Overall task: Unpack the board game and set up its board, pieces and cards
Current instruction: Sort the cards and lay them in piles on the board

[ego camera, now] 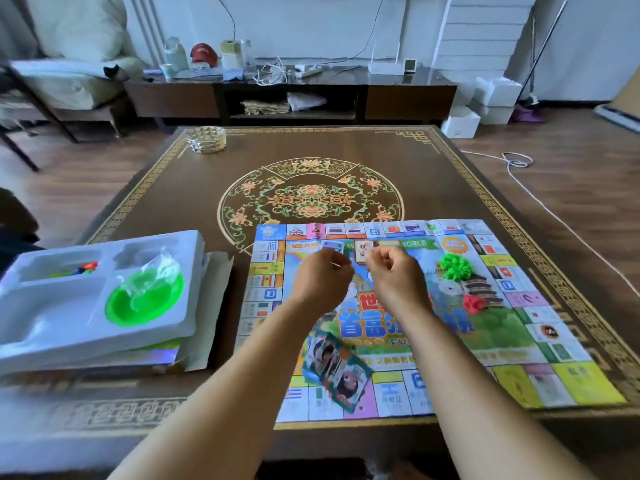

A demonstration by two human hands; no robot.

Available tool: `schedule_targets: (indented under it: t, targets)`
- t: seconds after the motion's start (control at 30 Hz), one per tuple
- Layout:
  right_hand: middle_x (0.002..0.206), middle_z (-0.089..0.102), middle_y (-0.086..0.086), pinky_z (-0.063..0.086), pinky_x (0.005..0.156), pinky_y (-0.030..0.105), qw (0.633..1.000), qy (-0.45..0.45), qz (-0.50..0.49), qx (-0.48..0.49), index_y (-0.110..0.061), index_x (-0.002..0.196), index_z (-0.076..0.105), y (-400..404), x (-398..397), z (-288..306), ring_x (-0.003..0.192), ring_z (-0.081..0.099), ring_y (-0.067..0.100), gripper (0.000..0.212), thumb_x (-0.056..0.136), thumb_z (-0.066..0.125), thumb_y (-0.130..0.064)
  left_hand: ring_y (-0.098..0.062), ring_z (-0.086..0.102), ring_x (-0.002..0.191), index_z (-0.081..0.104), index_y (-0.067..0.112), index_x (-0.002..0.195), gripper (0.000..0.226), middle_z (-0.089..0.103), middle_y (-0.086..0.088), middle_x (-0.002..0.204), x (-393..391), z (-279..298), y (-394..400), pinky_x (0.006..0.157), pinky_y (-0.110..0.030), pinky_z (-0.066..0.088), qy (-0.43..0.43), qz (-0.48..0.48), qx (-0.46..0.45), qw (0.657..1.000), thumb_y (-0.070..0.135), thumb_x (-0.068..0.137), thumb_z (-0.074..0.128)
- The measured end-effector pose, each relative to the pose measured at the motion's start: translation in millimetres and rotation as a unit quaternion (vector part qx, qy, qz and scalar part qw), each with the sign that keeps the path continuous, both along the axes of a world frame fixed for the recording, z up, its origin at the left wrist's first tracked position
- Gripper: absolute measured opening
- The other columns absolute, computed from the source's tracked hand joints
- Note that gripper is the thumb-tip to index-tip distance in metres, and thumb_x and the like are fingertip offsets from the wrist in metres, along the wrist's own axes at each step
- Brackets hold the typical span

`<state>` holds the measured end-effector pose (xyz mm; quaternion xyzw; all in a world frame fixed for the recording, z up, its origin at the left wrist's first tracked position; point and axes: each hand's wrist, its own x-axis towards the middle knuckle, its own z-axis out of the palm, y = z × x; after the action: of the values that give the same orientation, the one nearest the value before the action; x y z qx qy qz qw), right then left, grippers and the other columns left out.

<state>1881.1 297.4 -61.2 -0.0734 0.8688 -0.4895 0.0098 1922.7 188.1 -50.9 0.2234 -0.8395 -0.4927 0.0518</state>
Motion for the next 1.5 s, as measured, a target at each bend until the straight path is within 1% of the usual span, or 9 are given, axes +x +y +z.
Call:
schedule_targets:
  t: [0.13, 0.27, 0.43, 0.63, 1.0, 1.17, 1.27, 1.4, 1.5]
  targets:
    - [0.098, 0.064, -0.001, 0.042, 0.072, 0.026, 0.988, -0.127, 0.059, 0.066, -0.017, 0.105, 0.061, 16, 47, -15, 0.087, 0.059, 0.018, 0.022, 0.085, 0.064, -0.026, -0.024, 0.05, 0.061, 0.055, 0.009, 0.068, 0.027, 0.054, -0.007, 0.065, 55, -12, -8, 0.059, -0.029, 0.036, -0.092, -0.02, -0.076, 0.993, 0.025, 0.09, 0.053]
    - [0.115, 0.057, 0.003, 0.042, 0.074, 0.026, 0.958, -0.184, 0.079, 0.203, -0.018, 0.12, 0.052, 25, 85, -25, 0.101, 0.058, 0.022, 0.051, 0.076, 0.074, -0.034, -0.027, 0.056, 0.082, 0.062, 0.002, 0.097, 0.045, 0.06, -0.01, 0.088, 89, -23, -2, 0.071, -0.033, 0.045, -0.199, -0.031, -0.132, 0.971, 0.045, 0.09, 0.051]
    - [0.127, 0.045, 0.011, 0.046, 0.089, 0.035, 0.944, -0.146, 0.054, 0.29, -0.014, 0.127, 0.046, 20, 104, -43, 0.111, 0.056, 0.029, 0.05, 0.082, 0.067, -0.023, -0.024, 0.049, 0.071, 0.041, 0.01, 0.058, 0.046, 0.045, -0.004, 0.061, 96, -22, 17, 0.058, -0.028, 0.034, -0.227, -0.036, -0.173, 0.958, 0.041, 0.09, 0.052]
    - [0.112, 0.059, 0.008, 0.041, 0.072, 0.029, 0.961, -0.11, 0.051, 0.25, -0.012, 0.112, 0.058, 11, 98, -43, 0.101, 0.058, 0.028, 0.038, 0.079, 0.068, -0.03, -0.028, 0.065, 0.091, 0.065, 0.003, 0.093, 0.019, 0.069, -0.013, 0.1, 88, -27, 25, 0.065, -0.031, 0.046, -0.216, -0.019, -0.171, 0.961, 0.02, 0.086, 0.059]
    - [0.099, 0.068, 0.001, 0.048, 0.074, 0.029, 0.986, -0.084, 0.055, 0.131, -0.017, 0.099, 0.067, 18, 93, -54, 0.09, 0.06, 0.018, 0.024, 0.077, 0.072, -0.025, -0.015, 0.045, 0.059, 0.04, 0.01, 0.064, 0.031, 0.044, -0.002, 0.063, 67, -22, 20, 0.045, -0.02, 0.034, -0.273, -0.053, -0.108, 0.954, 0.018, 0.09, 0.054]
    - [0.097, 0.07, 0.0, 0.052, 0.08, 0.034, 0.99, -0.098, 0.05, 0.085, -0.017, 0.099, 0.066, 20, 94, -56, 0.089, 0.063, 0.019, 0.025, 0.076, 0.073, -0.022, -0.026, 0.062, 0.083, 0.055, 0.003, 0.077, 0.015, 0.06, -0.011, 0.083, 70, -23, 28, 0.07, -0.032, 0.052, -0.264, -0.08, -0.137, 0.951, 0.012, 0.088, 0.051]
    - [0.097, 0.069, 0.0, 0.049, 0.079, 0.03, 0.991, -0.097, 0.051, 0.081, -0.017, 0.101, 0.066, 21, 94, -56, 0.089, 0.063, 0.019, 0.025, 0.077, 0.073, -0.02, -0.023, 0.054, 0.073, 0.046, 0.006, 0.066, 0.023, 0.048, -0.005, 0.065, 73, -21, 32, 0.05, -0.025, 0.043, -0.257, -0.102, -0.15, 0.949, 0.008, 0.089, 0.051]
    - [0.096, 0.068, -0.002, 0.051, 0.079, 0.032, 0.99, -0.11, 0.059, 0.06, -0.017, 0.103, 0.065, 23, 95, -54, 0.088, 0.063, 0.017, 0.027, 0.078, 0.074, -0.02, -0.024, 0.06, 0.079, 0.06, -0.002, 0.101, 0.018, 0.053, -0.007, 0.077, 74, -18, 32, 0.061, -0.028, 0.049, -0.241, -0.127, -0.159, 0.949, 0.007, 0.092, 0.048]
    - [0.099, 0.06, -0.007, 0.046, 0.074, 0.025, 0.991, -0.133, 0.021, -0.022, -0.019, 0.112, 0.061, 28, 91, -47, 0.091, 0.059, 0.013, 0.032, 0.082, 0.072, -0.023, -0.02, 0.06, 0.077, 0.06, 0.001, 0.108, 0.021, 0.058, -0.003, 0.082, 73, -27, 14, 0.057, -0.022, 0.045, -0.162, -0.078, -0.036, 0.983, 0.012, 0.095, 0.048]
